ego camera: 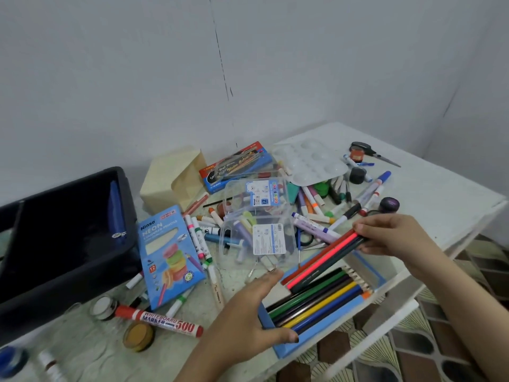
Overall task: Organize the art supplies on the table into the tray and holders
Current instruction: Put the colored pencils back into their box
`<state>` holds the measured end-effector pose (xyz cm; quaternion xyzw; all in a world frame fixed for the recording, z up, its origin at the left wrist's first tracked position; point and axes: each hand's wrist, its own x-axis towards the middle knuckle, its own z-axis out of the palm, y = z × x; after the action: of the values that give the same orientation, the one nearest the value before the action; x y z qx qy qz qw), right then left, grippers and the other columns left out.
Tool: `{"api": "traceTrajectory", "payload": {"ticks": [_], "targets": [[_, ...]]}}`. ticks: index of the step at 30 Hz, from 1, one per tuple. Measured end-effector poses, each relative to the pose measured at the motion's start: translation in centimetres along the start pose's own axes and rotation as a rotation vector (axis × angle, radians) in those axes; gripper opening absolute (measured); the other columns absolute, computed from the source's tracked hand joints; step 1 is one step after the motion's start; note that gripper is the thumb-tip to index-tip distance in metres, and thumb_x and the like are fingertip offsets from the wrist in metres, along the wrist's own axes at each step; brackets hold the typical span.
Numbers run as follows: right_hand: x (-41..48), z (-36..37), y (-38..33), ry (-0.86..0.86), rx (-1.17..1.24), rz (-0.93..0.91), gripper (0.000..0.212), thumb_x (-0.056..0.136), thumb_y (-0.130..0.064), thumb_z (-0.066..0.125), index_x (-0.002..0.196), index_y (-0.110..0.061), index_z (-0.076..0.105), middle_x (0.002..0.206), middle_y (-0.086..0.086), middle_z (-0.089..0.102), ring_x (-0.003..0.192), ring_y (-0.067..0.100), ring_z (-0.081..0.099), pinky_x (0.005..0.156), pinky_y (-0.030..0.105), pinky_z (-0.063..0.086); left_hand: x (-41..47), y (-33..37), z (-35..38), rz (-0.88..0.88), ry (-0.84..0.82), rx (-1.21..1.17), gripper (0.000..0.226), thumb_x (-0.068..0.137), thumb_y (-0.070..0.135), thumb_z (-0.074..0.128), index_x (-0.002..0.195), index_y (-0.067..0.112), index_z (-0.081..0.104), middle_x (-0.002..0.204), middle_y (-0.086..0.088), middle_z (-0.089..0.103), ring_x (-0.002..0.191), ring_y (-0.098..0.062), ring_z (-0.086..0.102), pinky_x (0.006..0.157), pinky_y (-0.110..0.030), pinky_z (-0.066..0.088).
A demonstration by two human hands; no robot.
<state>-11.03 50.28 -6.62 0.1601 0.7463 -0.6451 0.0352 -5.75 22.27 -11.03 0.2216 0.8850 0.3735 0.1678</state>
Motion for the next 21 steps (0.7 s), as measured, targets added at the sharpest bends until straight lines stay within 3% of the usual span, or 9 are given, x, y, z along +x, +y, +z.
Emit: {"api": "traceTrajectory", "payload": {"ticks": [6, 9, 12, 16, 18, 21], "targets": [[-1.2, 2.0, 0.5, 0.057, -0.130, -0.191, 0.009, 0.086, -0.007, 0.065, 0.083, -0.013, 0.070, 0.074, 0.012, 0.072, 0.061, 0.018, 0.069, 0.056, 0.019, 0.056, -0.1, -0.3, 0.2, 0.015, 0.033, 0.061, 0.095, 0.066, 0.065, 0.070, 0.140, 0.052, 0.013, 0.139, 0.042, 0.011, 0.131, 0.018, 0.010, 0.105, -0.006, 0.011], [-1.6, 3.0, 1.3, 0.105, -0.423, -0.397, 0.008, 0.087, -0.020, 0.065, 0.082, -0.025, 0.069, 0.077, -0.003, 0.070, 0.070, 0.011, 0.066, 0.063, 0.023, 0.054, -0.2, -0.5, 0.2, 0.028, 0.034, 0.095, 0.095, 0.068, 0.064, 0.069, 0.142, 0.048, 0.012, 0.142, 0.038, 0.011, 0.131, 0.020, 0.008, 0.103, -0.002, 0.009], [-1.9, 3.6, 2.1, 0.110, -0.748, -0.507, 0.012, 0.089, -0.038, 0.057, 0.095, -0.033, 0.067, 0.082, -0.016, 0.065, 0.076, -0.002, 0.056, 0.061, 0.019, 0.043, -0.1, -0.5, 0.3, 0.047, 0.024, 0.139, 0.091, 0.073, 0.062, 0.066, 0.142, 0.045, 0.009, 0.137, 0.040, 0.006, 0.121, 0.031, -0.002, 0.097, 0.006, 0.002], [-1.7, 3.4, 3.4, 0.016, -0.915, -0.557, 0.047, 0.081, -0.058, 0.056, 0.122, -0.036, 0.056, 0.097, -0.015, 0.060, 0.087, 0.002, 0.050, 0.066, 0.013, 0.036, -0.1, -0.4, 0.4, 0.085, 0.018, 0.213, 0.083, 0.077, 0.062, 0.060, 0.136, 0.054, 0.002, 0.136, 0.043, -0.003, 0.119, 0.034, -0.011, 0.097, 0.005, -0.006], [-1.7, 3.1, 3.8, -0.044, -0.967, -0.568, 0.063, 0.077, -0.059, 0.062, 0.134, -0.035, 0.045, 0.110, -0.013, 0.059, 0.096, 0.003, 0.048, 0.072, 0.015, 0.035, -0.2, -0.4, 0.4, 0.096, 0.021, 0.236, 0.080, 0.078, 0.063, 0.059, 0.134, 0.055, 0.002, 0.136, 0.043, -0.004, 0.120, 0.033, -0.012, 0.097, 0.005, -0.008], [-1.7, 2.4, 3.9, -0.067, -0.951, -0.611, 0.063, 0.080, -0.050, 0.065, 0.136, -0.035, 0.042, 0.121, -0.013, 0.057, 0.103, 0.001, 0.045, 0.081, 0.016, 0.033, -0.1, -0.7, 0.5, 0.107, 0.033, 0.238, 0.078, 0.078, 0.065, 0.057, 0.136, 0.051, 0.007, 0.137, 0.043, -0.002, 0.122, 0.032, -0.010, 0.099, 0.004, -0.007]]}}
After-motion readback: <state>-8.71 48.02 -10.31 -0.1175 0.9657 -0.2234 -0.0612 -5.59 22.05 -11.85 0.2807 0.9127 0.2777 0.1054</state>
